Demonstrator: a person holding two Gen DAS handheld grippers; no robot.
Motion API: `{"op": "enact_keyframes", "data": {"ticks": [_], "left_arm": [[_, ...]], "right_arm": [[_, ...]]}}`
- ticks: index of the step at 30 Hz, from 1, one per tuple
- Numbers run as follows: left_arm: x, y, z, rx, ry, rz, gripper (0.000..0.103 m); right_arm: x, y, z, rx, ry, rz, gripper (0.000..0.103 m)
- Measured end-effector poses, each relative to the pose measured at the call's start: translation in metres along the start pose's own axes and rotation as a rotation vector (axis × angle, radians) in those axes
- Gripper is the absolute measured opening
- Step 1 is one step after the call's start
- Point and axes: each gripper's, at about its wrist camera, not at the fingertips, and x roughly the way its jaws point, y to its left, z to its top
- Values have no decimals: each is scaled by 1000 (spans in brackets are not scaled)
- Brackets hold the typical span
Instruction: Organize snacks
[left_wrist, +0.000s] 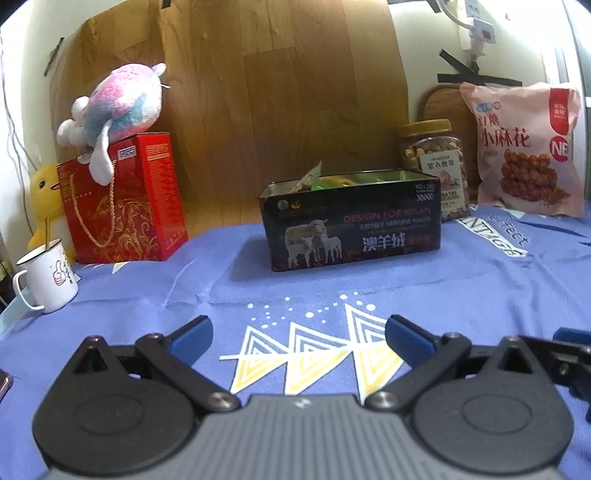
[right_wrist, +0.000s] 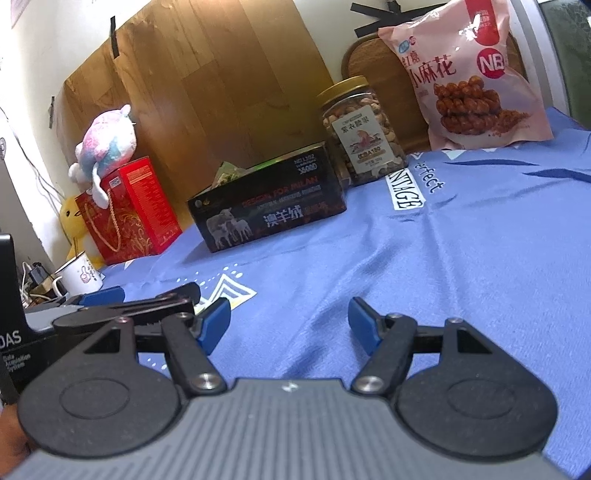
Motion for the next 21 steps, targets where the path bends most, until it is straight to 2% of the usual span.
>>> {"op": "enact_keyframes", "data": {"ticks": [10, 21], "left_arm": [[-2, -1, 0, 8, -12, 14, 103], [-2, 5, 0, -27, -13, 11, 103]], "right_arm": [[0, -2, 0, 5, 2, 15, 72], [2, 0, 0, -4, 6, 9, 73]]}}
